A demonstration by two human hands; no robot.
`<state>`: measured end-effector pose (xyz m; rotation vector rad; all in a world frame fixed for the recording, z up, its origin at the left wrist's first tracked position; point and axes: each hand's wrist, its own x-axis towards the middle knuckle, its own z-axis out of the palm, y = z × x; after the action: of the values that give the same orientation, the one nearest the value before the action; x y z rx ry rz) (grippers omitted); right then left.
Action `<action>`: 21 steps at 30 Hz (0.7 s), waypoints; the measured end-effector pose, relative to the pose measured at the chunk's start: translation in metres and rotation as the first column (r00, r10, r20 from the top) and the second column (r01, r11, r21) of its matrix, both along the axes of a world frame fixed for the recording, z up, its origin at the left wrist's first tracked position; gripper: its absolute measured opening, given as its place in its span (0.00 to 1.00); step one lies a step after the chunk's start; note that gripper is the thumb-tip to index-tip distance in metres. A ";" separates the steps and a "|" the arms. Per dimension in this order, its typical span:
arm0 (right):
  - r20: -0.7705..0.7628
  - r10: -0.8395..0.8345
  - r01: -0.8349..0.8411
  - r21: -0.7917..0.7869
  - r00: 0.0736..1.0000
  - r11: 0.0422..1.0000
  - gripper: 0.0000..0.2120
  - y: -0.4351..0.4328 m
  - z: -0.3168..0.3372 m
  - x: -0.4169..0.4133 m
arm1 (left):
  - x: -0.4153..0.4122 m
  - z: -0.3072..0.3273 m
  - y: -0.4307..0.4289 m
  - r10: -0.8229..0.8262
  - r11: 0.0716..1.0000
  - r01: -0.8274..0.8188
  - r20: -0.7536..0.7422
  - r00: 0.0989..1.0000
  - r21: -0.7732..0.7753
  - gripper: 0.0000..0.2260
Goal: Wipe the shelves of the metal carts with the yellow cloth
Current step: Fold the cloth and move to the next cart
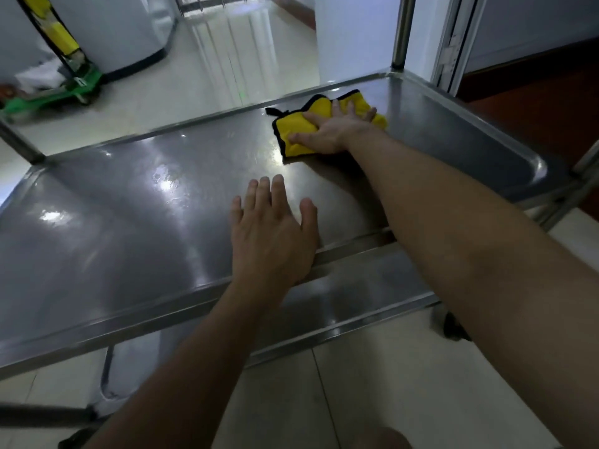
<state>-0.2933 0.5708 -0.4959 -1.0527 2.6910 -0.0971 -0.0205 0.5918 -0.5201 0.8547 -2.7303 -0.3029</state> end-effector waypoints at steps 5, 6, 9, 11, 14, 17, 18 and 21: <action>-0.058 0.148 -0.152 -0.056 0.987 0.987 0.43 0.063 -0.015 0.060 | -0.001 0.005 0.001 0.042 0.996 -0.041 0.011 0.999 -0.078 0.29; -0.074 0.170 -0.175 -0.066 0.983 0.982 0.41 0.078 -0.018 0.074 | -0.001 0.006 0.002 0.051 0.994 -0.048 0.027 0.998 -0.099 0.29; -0.051 0.212 -0.216 -0.084 0.976 0.973 0.38 0.127 -0.022 0.096 | 0.000 0.009 0.002 0.054 0.994 -0.050 0.032 0.998 -0.102 0.28; -0.021 0.209 -0.211 -0.086 0.978 0.974 0.37 0.162 -0.019 0.093 | 0.003 0.009 0.001 0.051 0.996 -0.050 0.008 0.999 -0.079 0.27; 0.024 0.116 -0.115 -0.067 0.993 0.991 0.36 0.222 -0.012 0.069 | 0.008 0.008 -0.002 0.036 0.997 -0.035 0.011 0.999 -0.064 0.27; 0.039 -0.010 0.012 -0.035 0.999 0.999 0.38 0.270 -0.009 0.041 | 0.014 0.005 -0.005 0.031 0.998 -0.030 0.007 1.000 -0.048 0.27; 0.038 -0.024 0.024 -0.018 0.999 1.000 0.39 0.278 -0.009 0.034 | 0.016 0.005 -0.005 0.031 0.998 -0.032 -0.004 1.000 -0.048 0.27; 0.047 -0.020 0.020 0.006 0.999 1.000 0.48 0.274 -0.014 0.022 | 0.020 0.004 -0.003 0.019 0.998 -0.021 -0.037 0.999 -0.056 0.30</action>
<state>-0.2711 0.8444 -0.5103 -1.0096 2.6588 -0.1162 -0.0003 0.5886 -0.5164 0.8529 -2.6810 -0.2346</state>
